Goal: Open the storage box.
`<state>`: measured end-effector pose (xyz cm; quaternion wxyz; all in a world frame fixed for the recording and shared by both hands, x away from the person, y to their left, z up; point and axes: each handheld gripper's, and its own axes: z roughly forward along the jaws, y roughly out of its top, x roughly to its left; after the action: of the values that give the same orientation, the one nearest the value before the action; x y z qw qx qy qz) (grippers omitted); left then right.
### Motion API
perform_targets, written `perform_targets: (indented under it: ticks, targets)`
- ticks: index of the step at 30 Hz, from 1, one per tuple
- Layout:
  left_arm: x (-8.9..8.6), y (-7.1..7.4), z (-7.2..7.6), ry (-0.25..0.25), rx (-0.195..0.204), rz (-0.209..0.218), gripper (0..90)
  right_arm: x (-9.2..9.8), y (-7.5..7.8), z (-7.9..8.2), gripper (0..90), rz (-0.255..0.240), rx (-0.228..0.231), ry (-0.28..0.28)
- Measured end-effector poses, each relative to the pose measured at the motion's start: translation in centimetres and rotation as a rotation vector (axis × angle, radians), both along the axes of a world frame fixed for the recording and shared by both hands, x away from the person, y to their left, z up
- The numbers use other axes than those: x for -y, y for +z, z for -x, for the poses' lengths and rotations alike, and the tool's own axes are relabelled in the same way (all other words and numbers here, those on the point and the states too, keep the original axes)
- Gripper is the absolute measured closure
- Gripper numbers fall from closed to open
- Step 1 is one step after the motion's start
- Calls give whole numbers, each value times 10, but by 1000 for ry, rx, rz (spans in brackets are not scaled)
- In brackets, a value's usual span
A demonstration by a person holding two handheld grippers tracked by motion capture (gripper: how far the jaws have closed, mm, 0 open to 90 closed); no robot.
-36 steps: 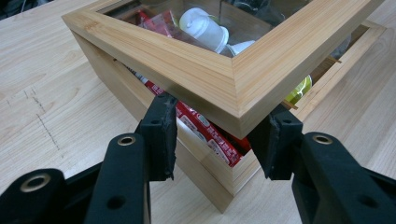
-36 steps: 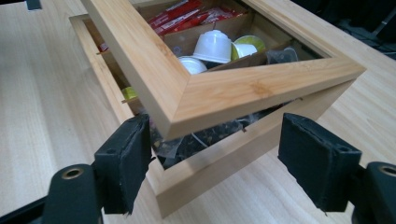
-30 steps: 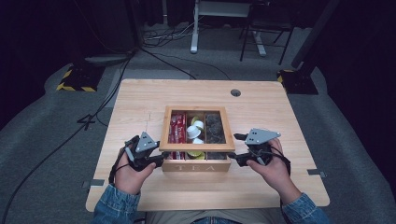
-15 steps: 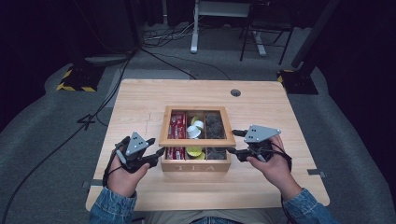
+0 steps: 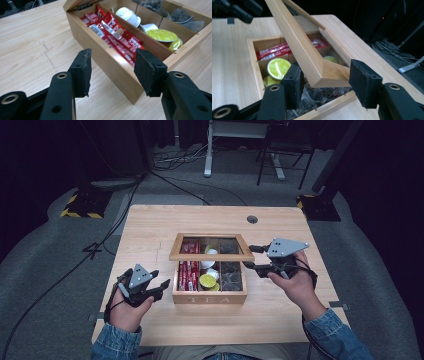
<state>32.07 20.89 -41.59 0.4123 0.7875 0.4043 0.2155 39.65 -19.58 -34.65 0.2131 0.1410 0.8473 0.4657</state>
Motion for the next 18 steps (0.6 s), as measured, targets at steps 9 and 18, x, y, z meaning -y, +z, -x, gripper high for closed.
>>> perform_targets:
  ticks: [9,18]
  targets:
    - [-8,-8,-11,14,-28,-18,468,0,17,-18,503,-37,-8,-2]
    - [-10,-12,-21,16,-36,-17,463,-2,30,-40,529,-81,-1,-23]
